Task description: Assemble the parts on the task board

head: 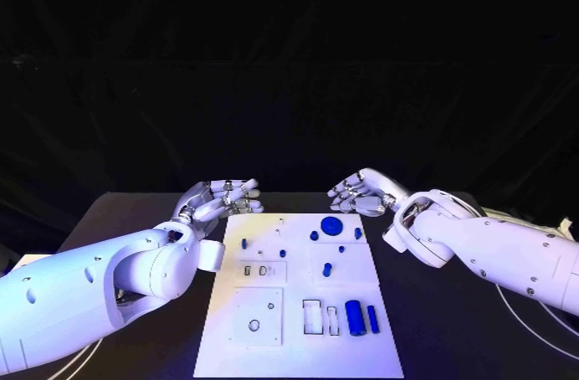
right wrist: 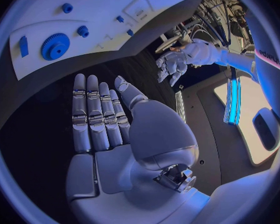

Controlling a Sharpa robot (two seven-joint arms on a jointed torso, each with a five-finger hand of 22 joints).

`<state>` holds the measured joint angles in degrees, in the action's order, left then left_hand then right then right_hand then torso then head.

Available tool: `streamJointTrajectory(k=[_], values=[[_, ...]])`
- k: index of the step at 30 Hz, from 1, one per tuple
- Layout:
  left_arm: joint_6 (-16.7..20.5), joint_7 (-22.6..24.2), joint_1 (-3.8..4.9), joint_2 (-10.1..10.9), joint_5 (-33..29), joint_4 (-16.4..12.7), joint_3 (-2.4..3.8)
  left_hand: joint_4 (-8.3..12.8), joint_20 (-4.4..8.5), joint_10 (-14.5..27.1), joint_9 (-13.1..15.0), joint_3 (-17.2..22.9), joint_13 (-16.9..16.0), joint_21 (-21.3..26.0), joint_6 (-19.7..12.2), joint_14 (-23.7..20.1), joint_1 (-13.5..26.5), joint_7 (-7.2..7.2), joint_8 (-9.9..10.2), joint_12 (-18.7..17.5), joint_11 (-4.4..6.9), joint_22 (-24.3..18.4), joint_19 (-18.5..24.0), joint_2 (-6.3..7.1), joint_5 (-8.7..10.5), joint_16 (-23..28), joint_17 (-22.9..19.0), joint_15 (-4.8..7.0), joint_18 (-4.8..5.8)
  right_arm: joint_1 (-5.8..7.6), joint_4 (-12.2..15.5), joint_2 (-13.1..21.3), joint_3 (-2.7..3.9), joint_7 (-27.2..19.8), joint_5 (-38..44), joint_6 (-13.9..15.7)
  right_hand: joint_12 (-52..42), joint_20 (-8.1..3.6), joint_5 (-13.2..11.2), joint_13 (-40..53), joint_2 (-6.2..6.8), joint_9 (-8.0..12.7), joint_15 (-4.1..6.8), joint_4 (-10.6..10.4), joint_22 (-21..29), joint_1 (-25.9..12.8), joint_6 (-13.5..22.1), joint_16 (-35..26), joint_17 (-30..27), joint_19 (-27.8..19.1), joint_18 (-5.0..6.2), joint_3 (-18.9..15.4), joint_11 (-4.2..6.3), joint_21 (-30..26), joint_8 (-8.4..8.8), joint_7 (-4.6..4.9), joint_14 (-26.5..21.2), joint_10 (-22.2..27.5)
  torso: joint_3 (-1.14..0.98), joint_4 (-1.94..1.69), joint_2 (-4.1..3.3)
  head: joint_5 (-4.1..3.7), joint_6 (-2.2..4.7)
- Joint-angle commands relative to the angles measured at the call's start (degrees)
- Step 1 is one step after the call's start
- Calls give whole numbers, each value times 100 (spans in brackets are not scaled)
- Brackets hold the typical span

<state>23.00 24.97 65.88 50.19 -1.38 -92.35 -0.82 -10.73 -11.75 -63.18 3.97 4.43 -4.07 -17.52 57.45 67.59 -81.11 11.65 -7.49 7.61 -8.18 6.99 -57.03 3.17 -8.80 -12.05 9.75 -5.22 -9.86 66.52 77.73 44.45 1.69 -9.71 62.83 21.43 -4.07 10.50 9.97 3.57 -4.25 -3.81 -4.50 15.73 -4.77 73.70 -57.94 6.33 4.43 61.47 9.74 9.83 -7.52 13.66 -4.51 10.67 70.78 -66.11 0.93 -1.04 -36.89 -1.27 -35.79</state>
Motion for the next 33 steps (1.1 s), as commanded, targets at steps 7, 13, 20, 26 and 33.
streamJointTrajectory(k=[7, 13, 20, 26, 33], values=[[-392, -73, 82, 257, -99, -593, 27, 50, 2, -19, -18, -2, 8, 14, 22, 9, 12, 16, 96, -122, -26, -25, -44, -73, 13, 58, 39, -20, -63, 61, 192, -81, 19, 1145, 2549, -568, 62, -515, -152, 4, 323, -5, 441, 23, -352, -34, -401, 553, 463, 1241, 74, -31, 268, 841, 76, -186, 1451, -476, 92, -130, -371, -120, 101], [-390, -92, 147, 375, -110, -861, 32, 58, -4, 4, -21, -7, 14, 30, 5, 2, 21, 31, 130, -164, -40, -38, -42, -69, 12, 88, 56, -29, -61, 80, 291, -123, 28, 1327, 2993, -731, 51, -602, -164, 8, 392, 2, 506, -15, -522, -85, -344, 1025, 842, 1463, 65, -85, 298, 1170, 86, -243, 1559, -316, 121, -197, -510, -183, 125], [-383, -117, 196, 443, -113, -1005, 34, 65, -11, 19, -21, -14, 16, 47, -5, -8, 33, 43, 158, -198, -52, -50, -38, -65, 12, 118, 71, -39, -60, 130, 379, -158, 40, 1472, 3305, -909, 55, -630, -139, 9, 385, -1, 542, -39, -677, -95, -352, 1528, 1231, 1517, 54, -70, 316, 1444, 82, -262, 1571, -277, 135, -243, -620, -228, 152], [-386, -121, 218, 462, -113, -1034, 34, 70, -16, 28, -21, -19, 17, 58, -14, -14, 41, 54, 177, -219, -60, -59, -35, -62, 12, 137, 81, -46, -59, 171, 373, -203, 43, 1514, 3409, -987, 55, -637, -117, 7, 380, -1, 543, -46, -769, -94, -354, 1753, 1423, 1519, 53, -43, 314, 1599, 83, -260, 1557, -222, 145, -263, -687, -258, 178], [-384, -128, 231, 481, -113, -1048, 34, 74, -18, 32, -21, -18, 17, 63, -19, -14, 41, 60, 187, -230, -65, -63, -35, -65, 10, 146, 86, -48, -59, 184, 357, -236, 43, 1542, 3482, -1096, 54, -654, -73, 7, 346, -4, 557, -53, -932, -91, -396, 2153, 1727, 1547, 56, 50, 329, 1872, 78, -261, 1563, -234, 145, -295, -720, -270, 175]])
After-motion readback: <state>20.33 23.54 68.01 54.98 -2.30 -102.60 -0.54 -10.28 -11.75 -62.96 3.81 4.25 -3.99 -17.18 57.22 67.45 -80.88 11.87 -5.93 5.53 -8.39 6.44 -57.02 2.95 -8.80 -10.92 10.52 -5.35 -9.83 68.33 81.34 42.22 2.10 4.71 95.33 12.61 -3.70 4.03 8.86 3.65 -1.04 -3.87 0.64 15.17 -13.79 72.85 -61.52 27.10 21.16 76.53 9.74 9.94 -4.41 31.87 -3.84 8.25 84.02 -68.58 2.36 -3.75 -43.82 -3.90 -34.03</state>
